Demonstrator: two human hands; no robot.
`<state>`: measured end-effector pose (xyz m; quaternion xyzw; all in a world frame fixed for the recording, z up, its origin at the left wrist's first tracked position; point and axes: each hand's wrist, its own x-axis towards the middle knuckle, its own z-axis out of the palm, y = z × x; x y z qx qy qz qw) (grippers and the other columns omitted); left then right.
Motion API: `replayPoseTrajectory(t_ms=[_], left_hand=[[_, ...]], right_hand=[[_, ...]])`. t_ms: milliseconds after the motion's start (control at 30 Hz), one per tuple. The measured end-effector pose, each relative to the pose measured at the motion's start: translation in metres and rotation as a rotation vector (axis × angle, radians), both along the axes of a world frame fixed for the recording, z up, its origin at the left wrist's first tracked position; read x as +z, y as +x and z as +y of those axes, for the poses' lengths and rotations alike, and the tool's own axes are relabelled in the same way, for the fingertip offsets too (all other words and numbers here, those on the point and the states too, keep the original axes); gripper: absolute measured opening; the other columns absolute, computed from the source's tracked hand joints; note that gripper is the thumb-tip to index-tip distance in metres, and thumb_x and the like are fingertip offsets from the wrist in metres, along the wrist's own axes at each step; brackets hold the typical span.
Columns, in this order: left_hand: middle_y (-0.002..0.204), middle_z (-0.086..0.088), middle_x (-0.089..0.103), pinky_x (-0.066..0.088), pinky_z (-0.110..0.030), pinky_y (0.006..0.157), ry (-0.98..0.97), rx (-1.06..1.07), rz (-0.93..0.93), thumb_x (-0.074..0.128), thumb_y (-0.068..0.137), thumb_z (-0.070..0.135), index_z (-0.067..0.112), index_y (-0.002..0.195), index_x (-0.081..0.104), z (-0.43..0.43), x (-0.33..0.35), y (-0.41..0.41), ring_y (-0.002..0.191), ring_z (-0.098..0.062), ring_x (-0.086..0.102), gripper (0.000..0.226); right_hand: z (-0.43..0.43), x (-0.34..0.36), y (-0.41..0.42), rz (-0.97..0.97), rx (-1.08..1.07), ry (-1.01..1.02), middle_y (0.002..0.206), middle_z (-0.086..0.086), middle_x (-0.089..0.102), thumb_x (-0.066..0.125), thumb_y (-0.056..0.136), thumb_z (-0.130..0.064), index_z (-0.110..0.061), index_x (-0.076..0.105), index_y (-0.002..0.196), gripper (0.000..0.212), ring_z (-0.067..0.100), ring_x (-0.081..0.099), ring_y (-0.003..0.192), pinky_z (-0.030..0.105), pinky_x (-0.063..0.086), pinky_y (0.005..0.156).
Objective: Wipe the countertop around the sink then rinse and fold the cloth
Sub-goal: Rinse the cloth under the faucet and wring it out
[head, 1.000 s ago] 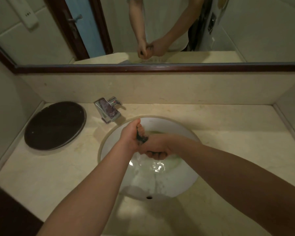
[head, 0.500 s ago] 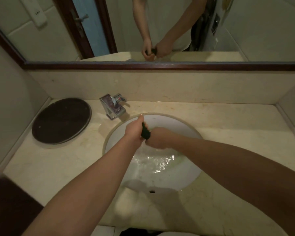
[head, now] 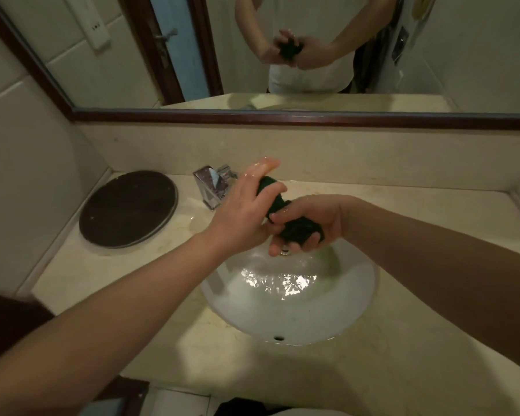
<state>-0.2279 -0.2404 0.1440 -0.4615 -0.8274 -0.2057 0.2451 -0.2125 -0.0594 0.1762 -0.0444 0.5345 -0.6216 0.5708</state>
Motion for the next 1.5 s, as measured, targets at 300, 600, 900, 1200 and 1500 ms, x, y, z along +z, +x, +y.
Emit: replayPoseTrajectory(t_ms=[300, 600, 900, 1200, 1500], left_hand=[[0.094, -0.015, 0.07, 0.05, -0.04, 0.062, -0.115, -0.209, 0.321, 0.064, 0.089, 0.009, 0.008, 0.099, 0.061, 0.008, 0.045, -0.036, 0.078, -0.031, 0.065, 0.01], [0.083, -0.013, 0.067, 0.049, -0.036, 0.06, -0.815, 0.093, -0.091, 0.062, 0.077, 0.025, 0.015, 0.088, 0.065, 0.008, 0.06, -0.045, 0.075, -0.036, 0.064, 0.015], [0.048, -0.008, 0.051, 0.038, -0.023, 0.045, -0.705, 0.37, -0.871, 0.049, 0.07, -0.002, 0.01, 0.047, 0.048, 0.023, 0.024, -0.03, 0.047, -0.025, 0.051, 0.025], [0.036, -0.002, 0.045, 0.031, -0.022, 0.045, -0.596, 0.275, -1.248, 0.052, 0.061, -0.008, 0.014, 0.04, 0.056, 0.001, 0.02, -0.022, 0.037, -0.02, 0.039, 0.031], [0.108, -0.018, 0.061, 0.054, -0.041, 0.068, -0.024, 0.253, -1.224, 0.07, 0.077, 0.003, 0.017, 0.129, 0.051, -0.016, 0.036, -0.005, 0.073, -0.024, 0.063, 0.057]], right_hand=[[-0.006, 0.019, 0.001, 0.058, -0.044, -0.059, 0.049, -0.009, 0.038, 0.058, 0.088, -0.037, -0.021, 0.053, 0.065, 0.029, 0.0, 0.03, 0.034, 0.013, 0.013, 0.033], [-0.043, -0.002, -0.001, 1.146, -0.308, 0.83, 0.087, 0.011, 0.068, 0.058, 0.085, -0.03, -0.01, 0.065, 0.089, 0.022, 0.027, 0.062, 0.08, 0.027, 0.041, 0.063], [-0.032, -0.032, -0.008, 1.628, 0.06, 1.198, 0.088, 0.013, 0.064, 0.055, 0.082, -0.027, -0.013, 0.066, 0.087, 0.019, 0.036, 0.063, 0.081, 0.03, 0.035, 0.06], [-0.028, -0.036, 0.001, 1.826, 0.128, 1.017, 0.073, 0.01, 0.066, 0.05, 0.079, -0.044, -0.015, 0.064, 0.082, 0.032, 0.033, 0.055, 0.061, 0.029, 0.032, 0.056], [-0.03, -0.022, 0.01, 1.291, -0.273, 0.855, 0.059, 0.008, 0.047, 0.035, 0.101, -0.035, -0.014, 0.047, 0.067, 0.042, 0.027, 0.047, 0.053, 0.03, 0.029, 0.047]])
